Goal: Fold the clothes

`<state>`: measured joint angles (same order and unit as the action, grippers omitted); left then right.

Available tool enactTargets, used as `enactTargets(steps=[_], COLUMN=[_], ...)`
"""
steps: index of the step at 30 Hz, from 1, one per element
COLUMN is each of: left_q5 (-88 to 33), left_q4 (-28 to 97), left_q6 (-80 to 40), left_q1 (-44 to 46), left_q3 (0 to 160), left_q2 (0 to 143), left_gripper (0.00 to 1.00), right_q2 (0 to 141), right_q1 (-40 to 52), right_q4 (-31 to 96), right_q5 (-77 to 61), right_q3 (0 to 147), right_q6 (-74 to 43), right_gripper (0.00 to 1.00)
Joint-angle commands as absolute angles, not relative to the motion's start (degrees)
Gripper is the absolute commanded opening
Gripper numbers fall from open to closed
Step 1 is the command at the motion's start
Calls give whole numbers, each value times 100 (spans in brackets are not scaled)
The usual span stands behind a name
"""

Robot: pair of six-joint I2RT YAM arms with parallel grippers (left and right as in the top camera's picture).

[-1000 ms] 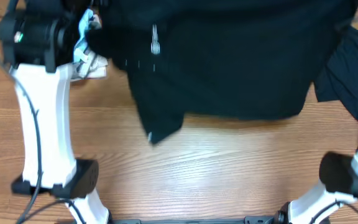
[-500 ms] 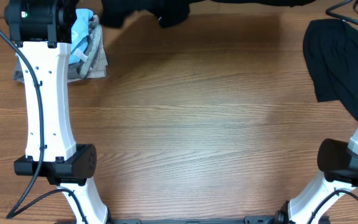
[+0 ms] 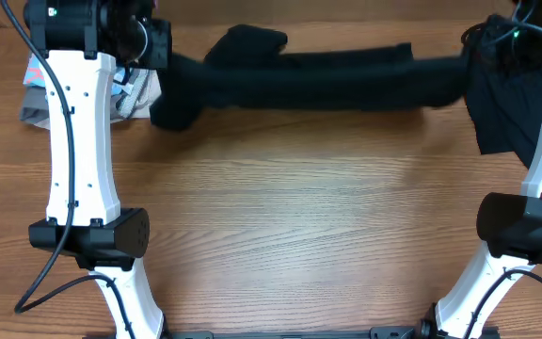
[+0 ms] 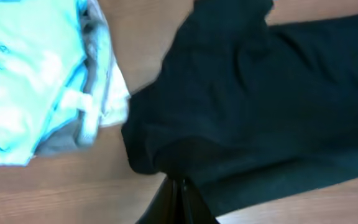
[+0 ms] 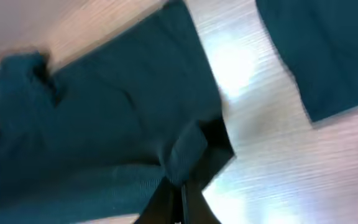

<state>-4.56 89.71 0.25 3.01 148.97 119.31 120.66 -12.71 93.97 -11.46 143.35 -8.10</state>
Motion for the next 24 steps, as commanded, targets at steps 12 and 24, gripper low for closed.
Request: enactTargets(steps=[12, 24], left_q5=[-1055, -1052], left_q4=[9682, 9671], left_q6=[-237, -237], left_q1=[276, 884], left_q3=[13437, 10899], left_q2=[11638, 11109], left_gripper=[4, 4], right_q2=[10595, 9266], right_q1=[-1321, -1448], right_q4=[9476, 9308], right_q5=[-777, -701], right_q3=[11804, 8921], right_q6=[-768, -768], right_gripper=[4, 4])
